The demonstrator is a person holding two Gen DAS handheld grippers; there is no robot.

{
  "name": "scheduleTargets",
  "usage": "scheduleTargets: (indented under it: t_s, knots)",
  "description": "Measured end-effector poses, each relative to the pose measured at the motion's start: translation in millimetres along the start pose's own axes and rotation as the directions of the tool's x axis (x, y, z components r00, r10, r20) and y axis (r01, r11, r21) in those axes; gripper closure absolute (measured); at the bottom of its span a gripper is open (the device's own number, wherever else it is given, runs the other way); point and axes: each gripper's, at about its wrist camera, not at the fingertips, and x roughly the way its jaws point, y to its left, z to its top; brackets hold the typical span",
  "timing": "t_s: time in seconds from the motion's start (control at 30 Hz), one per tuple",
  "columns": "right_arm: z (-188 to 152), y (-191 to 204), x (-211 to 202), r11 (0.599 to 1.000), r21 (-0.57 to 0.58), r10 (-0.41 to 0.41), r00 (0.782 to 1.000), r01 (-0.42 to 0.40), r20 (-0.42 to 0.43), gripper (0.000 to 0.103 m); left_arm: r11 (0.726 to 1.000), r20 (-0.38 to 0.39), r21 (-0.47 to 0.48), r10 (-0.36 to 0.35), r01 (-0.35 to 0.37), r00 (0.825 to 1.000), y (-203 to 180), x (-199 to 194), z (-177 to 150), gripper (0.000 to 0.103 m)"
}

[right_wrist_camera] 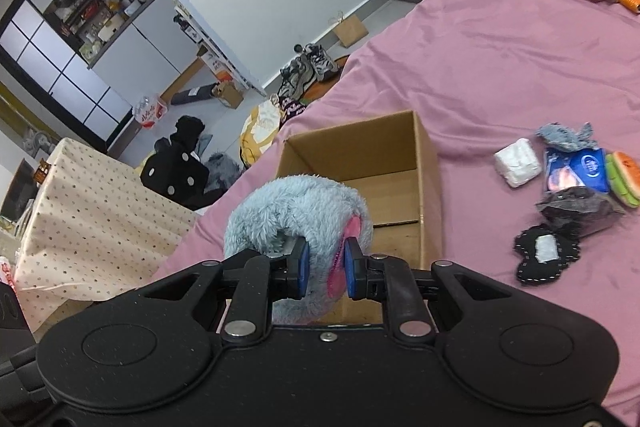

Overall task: Organize soft objects
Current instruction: 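Carry the light-blue plush with both tools over the cardboard box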

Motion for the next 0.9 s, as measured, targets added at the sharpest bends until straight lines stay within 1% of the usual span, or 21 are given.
scheduleTargets:
  t_s: [0.4, 0.67, 0.73, 0.83, 0.9]
  knots:
    - [12, 1, 50, 1.000, 0.007, -0.025, 0.998, 0.026, -0.061, 0.085, 0.998, -0.048, -0.045, 0.037, -0.039, 0.998, 30, 41, 16, 0.082]
    - [27, -2, 75, 0.999, -0.001, -0.034, 0.997, 0.034, -0.075, 0.085, 0.994, -0.050, -0.077, 0.068, -0.072, 0.996, 37, 66, 29, 0.082]
    - [30, -3, 79, 0.999, -0.002, -0.044, 0.996, 0.044, -0.073, 0.085, 0.993, -0.045, -0.085, 0.080, -0.084, 0.996, 36, 73, 33, 0.084]
    - [34, -9, 85, 0.998, 0.026, -0.052, 0.996, 0.054, -0.077, 0.085, 0.989, -0.045, -0.108, 0.098, -0.102, 0.994, 34, 82, 36, 0.086]
    - [37, -13, 89, 0.998, 0.038, -0.051, 0.995, 0.054, -0.085, 0.081, 0.987, -0.043, -0.118, 0.108, -0.112, 0.993, 34, 87, 36, 0.086]
